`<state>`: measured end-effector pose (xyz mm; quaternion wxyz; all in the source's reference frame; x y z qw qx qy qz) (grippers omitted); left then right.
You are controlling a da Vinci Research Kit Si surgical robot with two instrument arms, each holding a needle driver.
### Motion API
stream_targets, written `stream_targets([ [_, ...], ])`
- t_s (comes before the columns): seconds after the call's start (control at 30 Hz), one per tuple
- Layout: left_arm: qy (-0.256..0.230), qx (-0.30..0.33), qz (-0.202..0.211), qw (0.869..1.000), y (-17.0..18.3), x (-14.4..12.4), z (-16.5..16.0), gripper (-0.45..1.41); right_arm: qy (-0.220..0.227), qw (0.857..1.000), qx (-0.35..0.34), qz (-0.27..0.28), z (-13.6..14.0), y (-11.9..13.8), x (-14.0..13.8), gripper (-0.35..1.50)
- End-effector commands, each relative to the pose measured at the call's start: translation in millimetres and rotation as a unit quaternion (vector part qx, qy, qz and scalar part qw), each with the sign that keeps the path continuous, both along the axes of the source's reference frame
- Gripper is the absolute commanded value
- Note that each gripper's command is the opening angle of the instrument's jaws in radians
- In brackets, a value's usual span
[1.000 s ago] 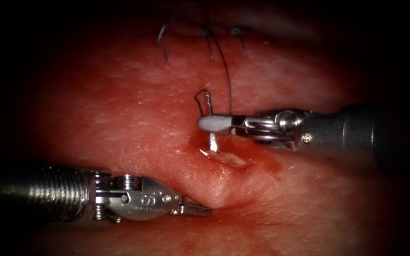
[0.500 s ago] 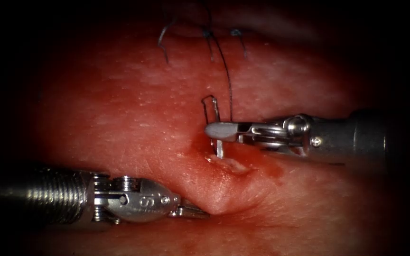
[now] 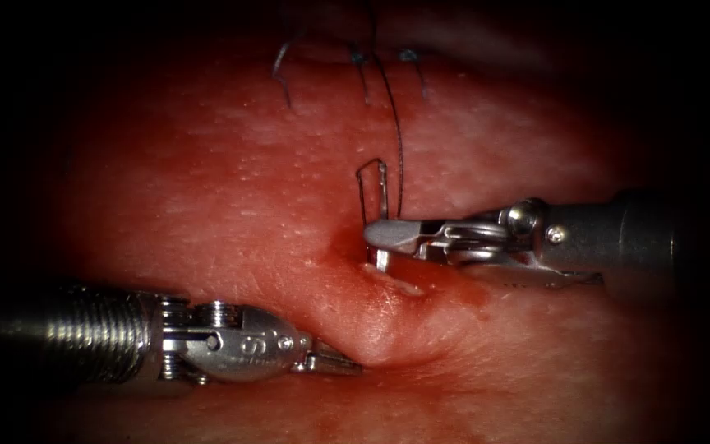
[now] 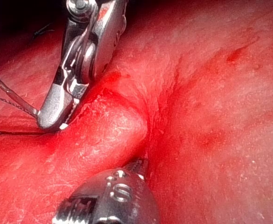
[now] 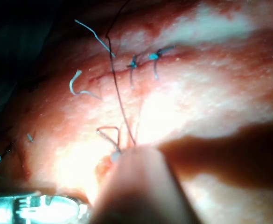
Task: Wound Closure
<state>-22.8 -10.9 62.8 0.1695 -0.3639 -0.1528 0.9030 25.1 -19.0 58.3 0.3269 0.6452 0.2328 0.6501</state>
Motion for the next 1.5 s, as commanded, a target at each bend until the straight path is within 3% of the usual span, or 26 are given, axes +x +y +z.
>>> stream_targets([
  [0.03, 0.000, 0.000, 0.000, 1.000, -0.2, -0.7, 0.6, -0.23, 0.009, 1.000, 0.020, 0.004, 0.7, -0.2, 0.7, -0.35],
  [0.2, 0.001, -0.002, -0.001, 1.000, -0.4, -0.9, 0.8, -0.23, 0.021, 0.997, 0.070, 0.004, 2.2, -1.3, 0.8, -0.35],
  [0.33, 0.001, -0.002, 0.000, 1.000, -0.3, -0.8, 0.9, -0.23, 0.060, 0.990, 0.126, 0.025, 2.3, -2.0, 0.9, -0.35],
  [0.67, 0.000, -0.002, 0.000, 1.000, -0.3, -0.7, 0.9, -0.23, 0.073, 0.988, 0.134, 0.010, 0.2, -4.4, 0.8, -0.35],
  [1.0, 0.004, -0.002, -0.004, 1.000, -0.2, -0.4, 1.0, -0.23, 0.077, 0.986, 0.136, -0.056, -2.4, -7.4, 1.1, -0.35],
  [1.2, 0.005, -0.002, -0.004, 1.000, -0.1, -0.4, 0.9, -0.23, 0.066, 0.986, 0.139, -0.061, -2.8, -7.3, 1.0, -0.35],
  [1.3, 0.005, -0.002, -0.004, 1.000, -0.1, -0.4, 0.9, -0.23, 0.057, 0.991, 0.114, -0.047, -3.2, -6.7, 0.9, -0.35],
  [1.47, 0.005, -0.002, -0.004, 1.000, -0.2, -0.4, 0.9, -0.23, 0.045, 0.997, -0.043, 0.035, -3.5, -3.7, 0.4, -0.35],
  [1.5, 0.005, -0.002, -0.004, 1.000, -0.2, -0.4, 0.9, -0.23, 0.043, 0.995, -0.072, 0.060, -3.6, -2.8, 0.2, -0.06],
])
